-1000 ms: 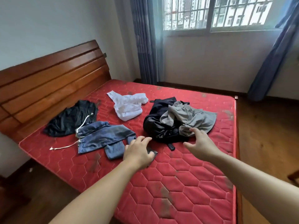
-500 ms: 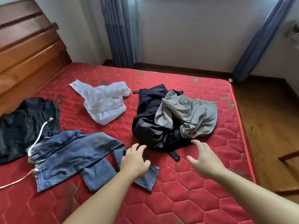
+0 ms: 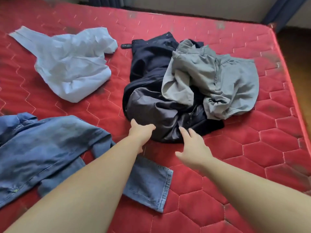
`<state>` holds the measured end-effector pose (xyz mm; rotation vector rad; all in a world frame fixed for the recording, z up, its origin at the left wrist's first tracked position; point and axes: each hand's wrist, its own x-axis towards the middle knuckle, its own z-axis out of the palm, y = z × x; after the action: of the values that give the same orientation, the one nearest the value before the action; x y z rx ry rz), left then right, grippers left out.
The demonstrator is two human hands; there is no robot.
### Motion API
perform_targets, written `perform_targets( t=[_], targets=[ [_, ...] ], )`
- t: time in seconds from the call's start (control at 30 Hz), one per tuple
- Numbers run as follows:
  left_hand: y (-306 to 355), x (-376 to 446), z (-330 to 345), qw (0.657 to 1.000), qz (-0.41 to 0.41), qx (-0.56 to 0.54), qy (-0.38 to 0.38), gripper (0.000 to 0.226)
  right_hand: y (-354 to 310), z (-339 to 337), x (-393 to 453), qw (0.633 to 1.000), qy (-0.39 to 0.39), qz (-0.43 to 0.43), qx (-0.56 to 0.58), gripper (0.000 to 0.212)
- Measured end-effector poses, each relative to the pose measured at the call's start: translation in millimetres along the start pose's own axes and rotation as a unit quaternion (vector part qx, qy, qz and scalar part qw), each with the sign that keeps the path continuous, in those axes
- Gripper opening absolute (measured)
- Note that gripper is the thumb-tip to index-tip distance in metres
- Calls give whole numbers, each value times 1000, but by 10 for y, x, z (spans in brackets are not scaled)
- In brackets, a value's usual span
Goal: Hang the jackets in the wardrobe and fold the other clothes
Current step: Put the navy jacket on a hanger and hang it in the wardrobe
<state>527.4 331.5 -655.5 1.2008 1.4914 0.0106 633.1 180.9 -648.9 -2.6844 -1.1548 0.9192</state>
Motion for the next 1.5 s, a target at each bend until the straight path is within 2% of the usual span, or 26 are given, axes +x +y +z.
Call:
perform_targets(
  t=[0.1,0.2,0.3,0.4,0.47,0.53,0.57,0.63,0.73,0.87,0.97,1.03,1.2,1.33,1.47,1.5],
  targets=[
    [-127,392,217,999,17,34,5,112,56,265,415,996,21,-35,-76,93],
    [-290,682,377,995,56,68,52,112,141,466,749,995,23,-20,-95,91],
    [-458,805,534,978,99,140,119,99,199,672,957,984,112,-43,-130,64],
    [-502,872,585,976,114,111,150,90,228,748,1075,976,188,-58,-98,41],
    [-503,882,521,985,118,42,122,87,218,700,1049,981,179,-53,-48,28],
    [-481,813,431,987,117,-97,54,84,214,621,939,985,156,-47,57,14],
    [-428,707,408,977,96,-187,16,85,212,561,853,982,140,-37,122,11],
    [-333,523,422,935,38,-350,-39,99,217,450,635,966,96,-10,240,12],
    [-225,267,555,902,13,-431,13,109,254,391,264,937,38,8,346,5],
    [-293,-113,633,922,-41,-375,86,97,294,331,-325,904,-46,9,424,18],
    [-215,-468,551,937,-40,-342,65,78,313,112,-684,897,-82,-20,435,16],
    [44,-805,403,946,6,-321,32,77,274,-231,-910,904,-84,-51,416,12],
    [1000,-1636,30,948,138,-286,16,52,52,-1275,-1287,914,-72,-140,373,17],
    [1867,-2619,-341,938,251,-237,-3,53,-144,-2383,-1759,913,-148,-205,320,13],
    [2504,-3684,-716,918,356,-174,6,52,-198,-3358,-2231,934,-203,-175,237,70],
    [2650,-3932,-804,911,375,-173,10,53,-210,-3590,-2360,935,-199,-182,230,77]
  ],
)
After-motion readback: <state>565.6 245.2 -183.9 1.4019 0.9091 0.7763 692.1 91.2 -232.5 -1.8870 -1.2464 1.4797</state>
